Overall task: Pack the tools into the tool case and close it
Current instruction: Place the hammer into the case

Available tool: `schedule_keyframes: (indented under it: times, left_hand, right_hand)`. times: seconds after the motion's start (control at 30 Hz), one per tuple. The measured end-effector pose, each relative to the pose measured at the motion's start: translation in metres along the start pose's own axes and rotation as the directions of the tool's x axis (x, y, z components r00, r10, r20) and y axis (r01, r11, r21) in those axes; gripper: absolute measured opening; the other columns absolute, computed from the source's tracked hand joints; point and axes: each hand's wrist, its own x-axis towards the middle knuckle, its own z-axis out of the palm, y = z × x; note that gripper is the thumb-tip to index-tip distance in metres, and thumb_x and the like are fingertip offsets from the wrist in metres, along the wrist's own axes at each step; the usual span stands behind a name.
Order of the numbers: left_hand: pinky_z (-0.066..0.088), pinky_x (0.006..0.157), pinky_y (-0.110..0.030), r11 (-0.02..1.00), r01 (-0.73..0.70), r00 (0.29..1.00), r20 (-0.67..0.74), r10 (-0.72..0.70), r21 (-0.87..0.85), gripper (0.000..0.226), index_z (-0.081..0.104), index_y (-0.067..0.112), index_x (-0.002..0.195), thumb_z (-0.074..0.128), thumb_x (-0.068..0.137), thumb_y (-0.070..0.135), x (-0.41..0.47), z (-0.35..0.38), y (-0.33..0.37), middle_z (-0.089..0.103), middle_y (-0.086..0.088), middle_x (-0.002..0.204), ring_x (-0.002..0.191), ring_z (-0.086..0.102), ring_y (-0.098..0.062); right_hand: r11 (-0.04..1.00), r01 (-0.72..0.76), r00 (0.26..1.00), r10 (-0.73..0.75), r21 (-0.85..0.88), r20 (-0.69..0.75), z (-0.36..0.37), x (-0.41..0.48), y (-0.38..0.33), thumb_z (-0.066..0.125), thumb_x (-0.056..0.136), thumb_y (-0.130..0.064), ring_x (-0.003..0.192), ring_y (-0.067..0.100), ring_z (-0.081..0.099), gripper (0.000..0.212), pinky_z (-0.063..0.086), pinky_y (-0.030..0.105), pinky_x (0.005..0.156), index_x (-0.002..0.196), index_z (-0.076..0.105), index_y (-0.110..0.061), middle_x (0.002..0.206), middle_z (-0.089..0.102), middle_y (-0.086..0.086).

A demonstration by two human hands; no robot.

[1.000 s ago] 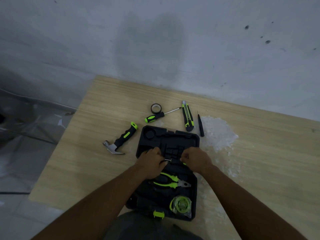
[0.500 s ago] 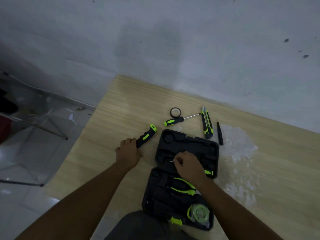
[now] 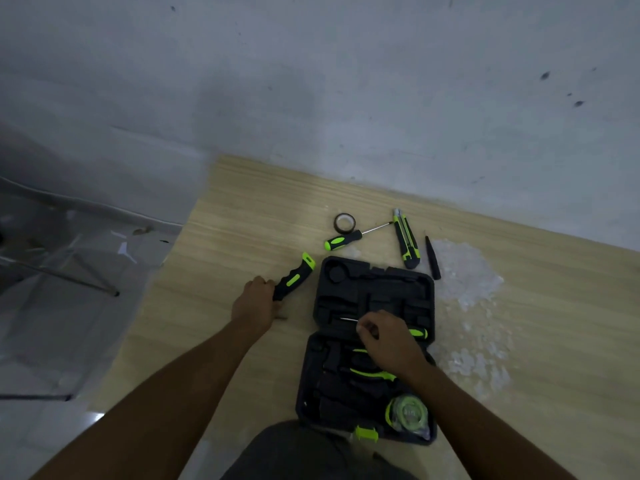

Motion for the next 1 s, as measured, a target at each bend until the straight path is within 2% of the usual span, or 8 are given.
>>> schedule_keyframes:
  times: [0.2, 0.33, 0.4, 0.57, 0.63, 0.8, 0.93, 1.0]
  left_hand:
    - [0.049, 0.077, -0.039, 0.956, -0.291, 0.957, 0.001, 0.291, -0.047, 0.029, 0.061, 0.012, 0.114, 0.064, 0.087, 0.023, -0.036, -0.009, 0.012, 0.052, -0.015, 0.102, 0.101, 0.051, -0.032]
    - [0.044, 0.075, -0.037, 0.882, -0.463, 0.885, 0.108, 0.454, 0.084, 0.040, 0.054, 0.014, 0.127, 0.059, 0.091, 0.029, -0.060, -0.012, 0.037, 0.051, -0.013, 0.105, 0.101, 0.049, -0.029]
    - [0.045, 0.076, -0.038, 0.861, -0.497, 0.866, 0.135, 0.482, 0.108, 0.044, 0.050, 0.014, 0.132, 0.057, 0.092, 0.030, -0.068, -0.010, 0.047, 0.051, -0.013, 0.108, 0.103, 0.048, -0.029]
    - [0.044, 0.084, -0.034, 0.802, -0.584, 0.798, 0.268, 0.540, 0.124, 0.047, 0.049, 0.012, 0.135, 0.058, 0.092, 0.027, -0.077, 0.006, 0.062, 0.052, -0.014, 0.118, 0.110, 0.048, -0.028]
    - [0.043, 0.086, -0.035, 0.748, -0.646, 0.741, 0.356, 0.569, 0.149, 0.045, 0.050, 0.011, 0.134, 0.059, 0.091, 0.022, -0.079, 0.013, 0.067, 0.051, -0.015, 0.120, 0.112, 0.047, -0.028]
    - [0.040, 0.088, -0.038, 0.655, -0.730, 0.643, 0.517, 0.564, 0.193, 0.041, 0.054, 0.009, 0.129, 0.059, 0.089, 0.016, -0.082, 0.029, 0.071, 0.050, -0.015, 0.126, 0.116, 0.044, -0.030]
    - [0.042, 0.087, -0.039, 0.641, -0.739, 0.631, 0.551, 0.547, 0.210, 0.043, 0.054, 0.012, 0.129, 0.060, 0.088, 0.016, -0.083, 0.039, 0.065, 0.053, -0.014, 0.125, 0.117, 0.046, -0.030]
    - [0.043, 0.091, -0.040, 0.657, -0.725, 0.636, 0.567, 0.523, 0.207, 0.046, 0.051, 0.011, 0.133, 0.060, 0.088, 0.016, -0.082, 0.042, 0.064, 0.052, -0.014, 0.128, 0.120, 0.045, -0.030]
  right_hand:
    - [0.987, 0.068, 0.989, -0.047, 0.147, -0.140, 0.002, -0.015, -0.017, 0.059, 0.093, -0.027, 0.077, 0.011, 0.053, 0.028, 0.041, 0.024, 0.074, 0.117, 0.058, -0.013, 0.102, 0.055, 0.001]
    - [0.946, 0.027, 0.981, 0.038, 0.323, -0.192, 0.007, -0.032, -0.021, 0.056, 0.093, -0.038, 0.062, 0.007, 0.050, 0.036, 0.041, 0.022, 0.062, 0.123, 0.051, -0.019, 0.082, 0.050, -0.005]
    - [0.939, 0.030, 0.971, 0.053, 0.343, -0.231, 0.009, -0.041, -0.015, 0.057, 0.092, -0.041, 0.066, 0.007, 0.051, 0.040, 0.041, 0.020, 0.064, 0.126, 0.050, -0.023, 0.088, 0.050, -0.004]
    - [0.986, 0.019, 0.976, 0.017, 0.163, -0.219, 0.016, -0.076, 0.018, 0.058, 0.091, -0.039, 0.112, 0.013, 0.046, 0.047, 0.045, 0.030, 0.093, 0.136, 0.046, -0.029, 0.131, 0.041, 0.001]
    - [1.000, 0.013, 0.987, -0.008, 0.026, -0.159, 0.022, -0.092, 0.033, 0.057, 0.092, -0.038, 0.120, 0.021, 0.043, 0.049, 0.046, 0.036, 0.097, 0.138, 0.046, -0.027, 0.134, 0.043, 0.005]
    - [0.980, 0.047, 0.998, -0.053, -0.195, -0.024, 0.039, -0.123, 0.048, 0.062, 0.087, -0.036, 0.105, 0.028, 0.053, 0.040, 0.053, 0.043, 0.083, 0.125, 0.060, -0.022, 0.114, 0.060, 0.006]
    - [0.933, 0.069, 0.996, -0.083, -0.354, -0.024, 0.044, -0.129, 0.043, 0.050, 0.083, -0.046, 0.089, 0.023, 0.057, 0.038, 0.053, 0.036, 0.066, 0.111, 0.067, -0.025, 0.098, 0.066, -0.001]
    - [0.922, 0.061, 0.996, -0.081, -0.381, -0.036, 0.045, -0.129, 0.042, 0.057, 0.081, -0.044, 0.089, 0.023, 0.057, 0.035, 0.052, 0.035, 0.064, 0.109, 0.067, -0.027, 0.096, 0.066, -0.001]
